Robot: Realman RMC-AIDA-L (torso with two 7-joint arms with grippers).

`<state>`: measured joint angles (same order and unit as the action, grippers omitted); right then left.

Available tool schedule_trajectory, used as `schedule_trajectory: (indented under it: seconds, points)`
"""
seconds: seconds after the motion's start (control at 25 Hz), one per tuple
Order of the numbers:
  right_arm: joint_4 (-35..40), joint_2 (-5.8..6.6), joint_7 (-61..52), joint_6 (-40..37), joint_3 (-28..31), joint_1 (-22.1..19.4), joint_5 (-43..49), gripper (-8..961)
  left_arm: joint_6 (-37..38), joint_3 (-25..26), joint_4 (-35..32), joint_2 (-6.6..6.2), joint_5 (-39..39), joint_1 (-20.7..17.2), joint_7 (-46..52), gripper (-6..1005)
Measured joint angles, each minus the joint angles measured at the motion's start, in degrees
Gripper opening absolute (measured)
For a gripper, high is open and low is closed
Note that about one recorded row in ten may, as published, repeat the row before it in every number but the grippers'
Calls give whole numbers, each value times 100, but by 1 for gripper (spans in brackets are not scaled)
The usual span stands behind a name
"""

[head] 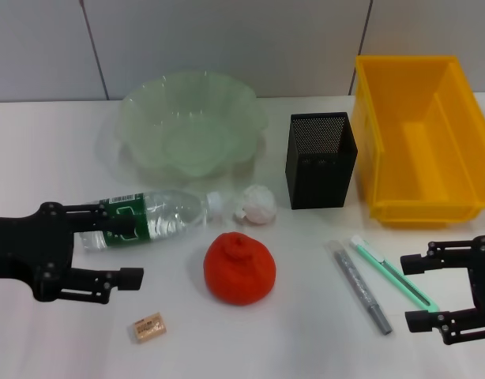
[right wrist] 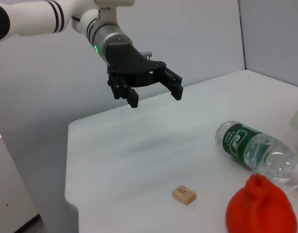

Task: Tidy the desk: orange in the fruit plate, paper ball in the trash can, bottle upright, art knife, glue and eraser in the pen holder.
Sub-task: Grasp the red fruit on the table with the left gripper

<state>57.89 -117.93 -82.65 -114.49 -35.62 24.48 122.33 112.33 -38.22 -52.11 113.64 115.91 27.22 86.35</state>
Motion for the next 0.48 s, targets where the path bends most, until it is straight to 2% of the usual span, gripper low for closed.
schedule_trajectory:
  seconds: [0.12, 0.2, 0.28, 0.32, 0.4, 0.44, 0.48]
  points:
    - [3, 5, -3, -3, 54, -11, 13, 762, -28, 3, -2, 19, -5, 0, 0, 828]
    - [6, 12, -26, -7, 87, -15, 71, 762, -396, -13, -12, 190, 3, 24, -101, 828]
    - [20, 18, -34, -10, 177, -22, 173, 763, -521, -33, -6, 234, 14, 38, -136, 828]
    - [30, 21, -37, -10, 243, -27, 237, 763, -954, -159, 40, 387, 26, 75, -227, 828]
    - [58, 28, -56, -12, 326, -31, 347, 763, -1507, -470, 195, 497, -31, 134, -303, 829]
    - [78, 32, -73, -13, 349, -34, 386, 763, -1507, -470, 195, 497, -31, 134, -303, 829]
    - [98, 33, -94, -13, 350, -40, 410, 763, -1931, -866, 561, 496, -104, 263, -331, 829]
